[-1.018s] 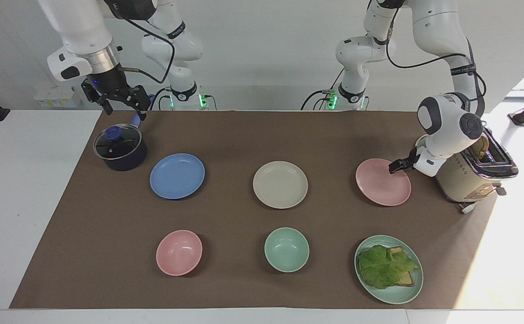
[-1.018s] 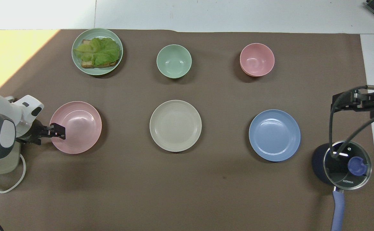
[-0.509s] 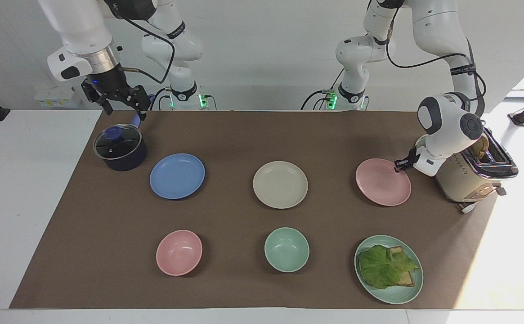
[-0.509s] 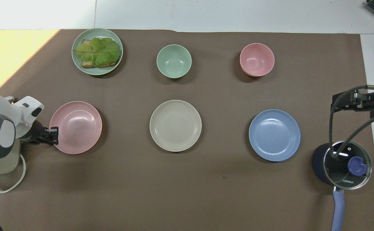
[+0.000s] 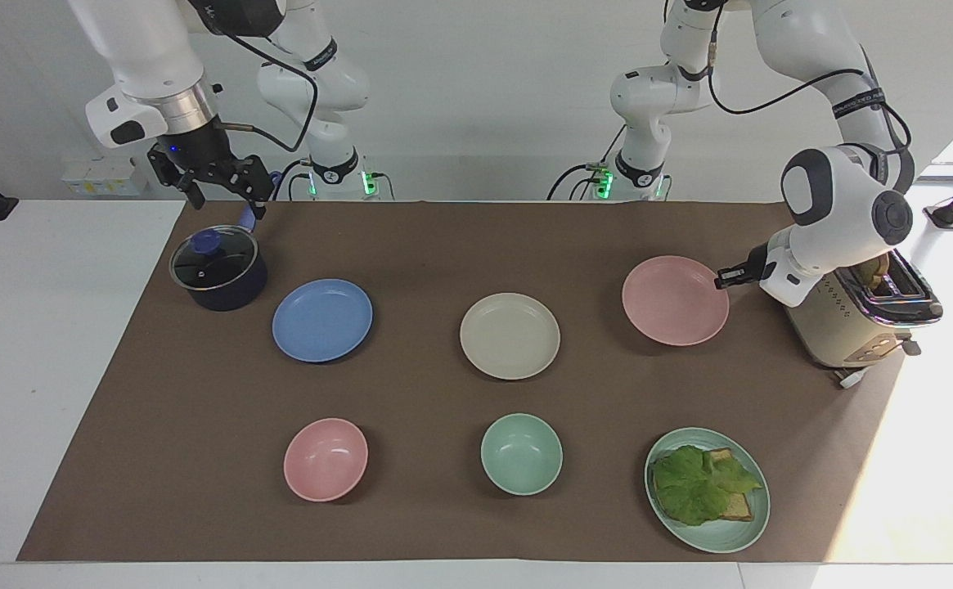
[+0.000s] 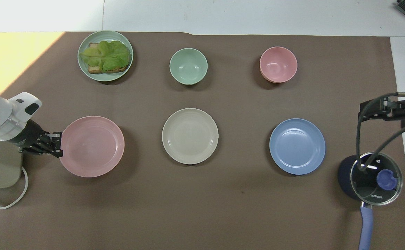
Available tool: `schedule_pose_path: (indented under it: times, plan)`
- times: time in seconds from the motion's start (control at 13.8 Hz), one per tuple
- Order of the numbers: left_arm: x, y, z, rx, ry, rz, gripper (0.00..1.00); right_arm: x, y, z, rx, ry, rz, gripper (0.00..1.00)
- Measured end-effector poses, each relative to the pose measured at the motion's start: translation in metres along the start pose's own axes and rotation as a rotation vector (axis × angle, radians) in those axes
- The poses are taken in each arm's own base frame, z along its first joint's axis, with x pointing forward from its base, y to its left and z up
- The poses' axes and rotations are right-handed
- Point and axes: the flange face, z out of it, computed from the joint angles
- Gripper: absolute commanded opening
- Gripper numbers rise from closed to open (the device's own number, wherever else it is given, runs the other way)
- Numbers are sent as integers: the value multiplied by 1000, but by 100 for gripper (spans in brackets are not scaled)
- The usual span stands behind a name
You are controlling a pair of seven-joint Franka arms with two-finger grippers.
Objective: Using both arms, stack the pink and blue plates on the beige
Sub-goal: 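Carry the pink plate with the left gripper onto the beige plate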
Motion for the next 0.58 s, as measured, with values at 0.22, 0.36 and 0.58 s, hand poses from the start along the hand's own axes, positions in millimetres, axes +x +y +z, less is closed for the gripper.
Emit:
schedule_pose_path:
  times: [0.22,0.36,0.58]
  plan:
    - [-23,96,13,22,7,-3,0,0,0,0,0,0,0,100]
    - [-41,157,26,8,50,26,0,0,0,0,0,0,0,100]
    - [-67,224,58,-21,115,72,0,0,1,0,0,0,2,100]
